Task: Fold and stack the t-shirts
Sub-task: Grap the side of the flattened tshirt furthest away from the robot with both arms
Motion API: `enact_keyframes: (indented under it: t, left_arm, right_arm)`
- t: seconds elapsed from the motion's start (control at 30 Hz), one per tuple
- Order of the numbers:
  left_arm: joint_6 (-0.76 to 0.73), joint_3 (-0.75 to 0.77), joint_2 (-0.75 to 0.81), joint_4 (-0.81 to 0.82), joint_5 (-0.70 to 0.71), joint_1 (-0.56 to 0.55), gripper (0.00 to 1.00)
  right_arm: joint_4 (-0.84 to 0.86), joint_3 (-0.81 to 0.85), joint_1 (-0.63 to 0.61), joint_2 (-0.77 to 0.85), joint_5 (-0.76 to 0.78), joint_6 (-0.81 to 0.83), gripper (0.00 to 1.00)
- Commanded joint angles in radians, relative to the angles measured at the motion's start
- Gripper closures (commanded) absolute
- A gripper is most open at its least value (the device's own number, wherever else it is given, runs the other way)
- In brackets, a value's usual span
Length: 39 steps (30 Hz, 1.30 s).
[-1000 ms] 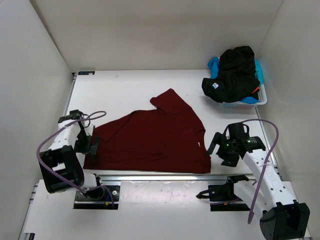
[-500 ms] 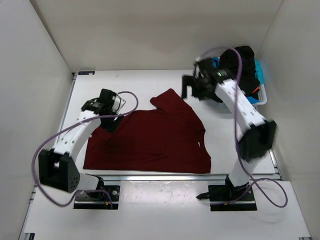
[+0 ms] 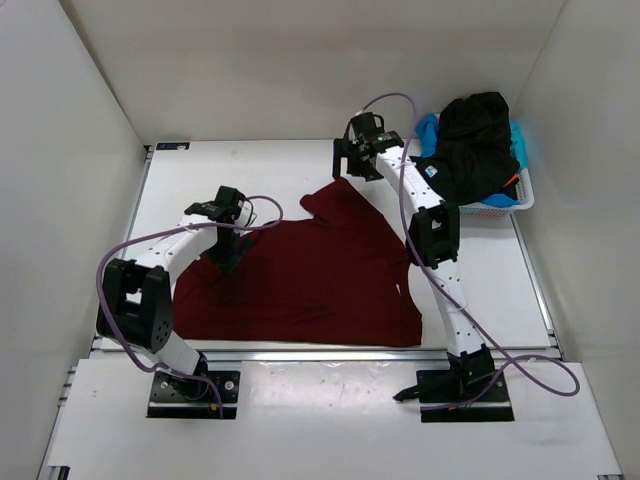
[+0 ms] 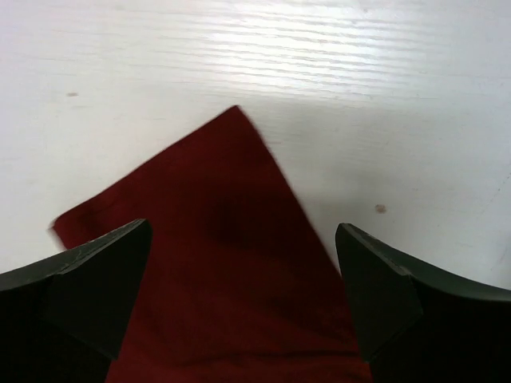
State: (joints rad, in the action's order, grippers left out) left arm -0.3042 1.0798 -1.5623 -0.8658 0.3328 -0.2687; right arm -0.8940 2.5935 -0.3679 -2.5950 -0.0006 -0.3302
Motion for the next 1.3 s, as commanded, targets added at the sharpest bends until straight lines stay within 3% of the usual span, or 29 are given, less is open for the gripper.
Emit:
enact_keyframes:
  t: [0.0, 0.37, 0.57, 0.73, 0.87, 0.93, 1.27]
  left_arm:
    - [0.030, -0.035, 0.007, 0.022, 0.008, 0.006, 0.11]
    - [0.063, -0.075, -0.047, 0.083, 0.078, 0.020, 0.12]
    - [0.068, -0.084, -0.044, 0.085, 0.075, 0.022, 0.12]
    - [0.066, -0.080, -0.045, 0.083, 0.063, 0.016, 0.11]
    - [0.068, -0.080, -0.053, 0.079, 0.058, 0.032, 0.11]
    - [0.070, -0.075, -0.047, 0.077, 0.042, 0.028, 0.11]
    - [0.028, -0.067, -0.030, 0.113, 0.055, -0.007, 0.12]
  right_arm:
    - [0.073, 0.056, -0.025, -0.013, 0.091, -0.003, 0.04]
    - [0.155, 0.066, -0.083, -0.103, 0.226, 0.082, 0.11]
    - [0.151, 0.043, -0.082, -0.132, 0.223, 0.095, 0.17]
    - [0.159, 0.039, -0.075, -0.135, 0.191, 0.106, 0.38]
    - [0.149, 0.033, -0.072, -0.132, 0.188, 0.100, 0.84]
    - [0.141, 0.036, -0.066, -0.128, 0.179, 0.096, 0.97]
    - [0.153, 0.059, -0.060, -0.120, 0.154, 0.099, 0.99]
